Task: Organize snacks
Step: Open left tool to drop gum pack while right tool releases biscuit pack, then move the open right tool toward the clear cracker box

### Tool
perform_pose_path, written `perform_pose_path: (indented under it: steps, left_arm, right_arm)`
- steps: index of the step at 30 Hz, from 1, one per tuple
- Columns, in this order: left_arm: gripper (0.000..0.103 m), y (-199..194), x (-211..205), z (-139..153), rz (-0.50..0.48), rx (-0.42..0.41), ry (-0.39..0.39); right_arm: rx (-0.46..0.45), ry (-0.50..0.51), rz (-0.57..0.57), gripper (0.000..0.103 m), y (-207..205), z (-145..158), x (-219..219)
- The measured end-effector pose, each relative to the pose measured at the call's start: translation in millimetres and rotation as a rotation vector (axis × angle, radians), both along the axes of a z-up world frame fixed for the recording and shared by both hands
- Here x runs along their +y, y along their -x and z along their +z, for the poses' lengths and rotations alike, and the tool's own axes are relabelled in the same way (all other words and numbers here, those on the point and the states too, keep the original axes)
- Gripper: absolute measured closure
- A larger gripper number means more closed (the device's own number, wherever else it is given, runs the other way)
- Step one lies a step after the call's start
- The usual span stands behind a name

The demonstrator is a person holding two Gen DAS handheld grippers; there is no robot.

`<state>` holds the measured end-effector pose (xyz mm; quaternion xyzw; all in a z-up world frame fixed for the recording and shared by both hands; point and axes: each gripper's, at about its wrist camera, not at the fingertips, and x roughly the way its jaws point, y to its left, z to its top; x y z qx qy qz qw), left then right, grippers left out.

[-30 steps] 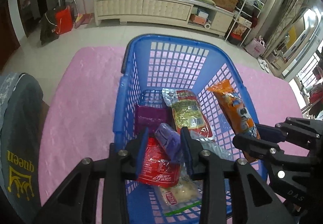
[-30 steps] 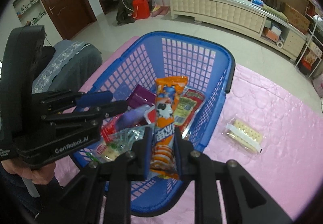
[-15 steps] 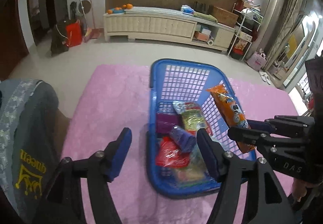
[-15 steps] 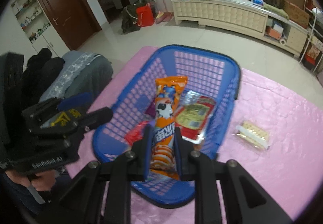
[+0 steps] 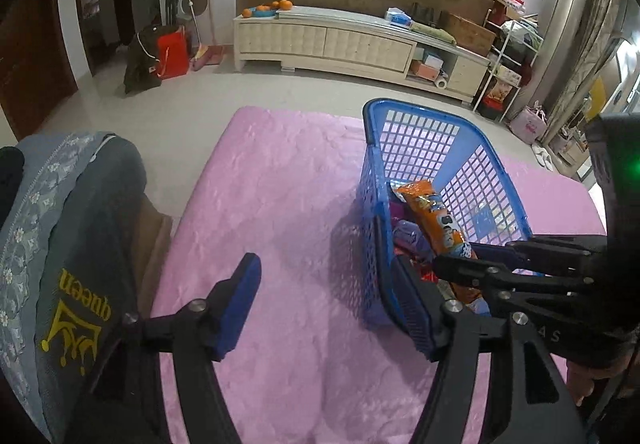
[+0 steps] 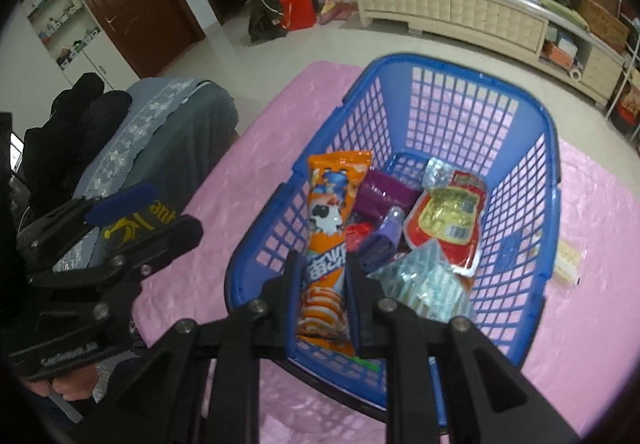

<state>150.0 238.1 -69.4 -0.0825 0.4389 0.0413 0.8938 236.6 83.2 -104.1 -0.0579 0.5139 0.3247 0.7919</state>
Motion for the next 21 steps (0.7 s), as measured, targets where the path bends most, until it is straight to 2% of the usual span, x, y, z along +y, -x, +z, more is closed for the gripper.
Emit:
perform_pose_path:
  steps: [8,9,10,11,12,13,21]
  left_arm:
    - [0.038,9,-3,0,0.003,0.016,-0.004]
    - [0.038,11,-3,1,0.002,0.018,-0.007]
    - [0.038,12,-3,2,-0.001,0.016,-0.009]
    - [0.038,14,-3,4,-0.001,0.008,-0.012]
    - [0.038,16,-3,5,0.0,0.004,-0.013]
    - [0.038,17,-4,7,0.002,0.004,-0.011]
    - [0.038,22,-25,23,-0.02,-0.03,-0.002]
  right_arm:
    - [0.021,0.048,0.009,0.076,1,-10,9]
    - [0.031,0.05,0.011,0.068,1,-12,10]
    - [0.039,0.051,0.011,0.051,1,-14,9]
    - [0.044,0.05,0.014,0.042,1,-14,7]
    - [0.042,0.043,0.016,0.028,3,-13,6]
    - [0.034,0.037,0.018,0.024,5,-12,3]
    - [-0.024,-0.001,-0.003,0.022,17,18,-27]
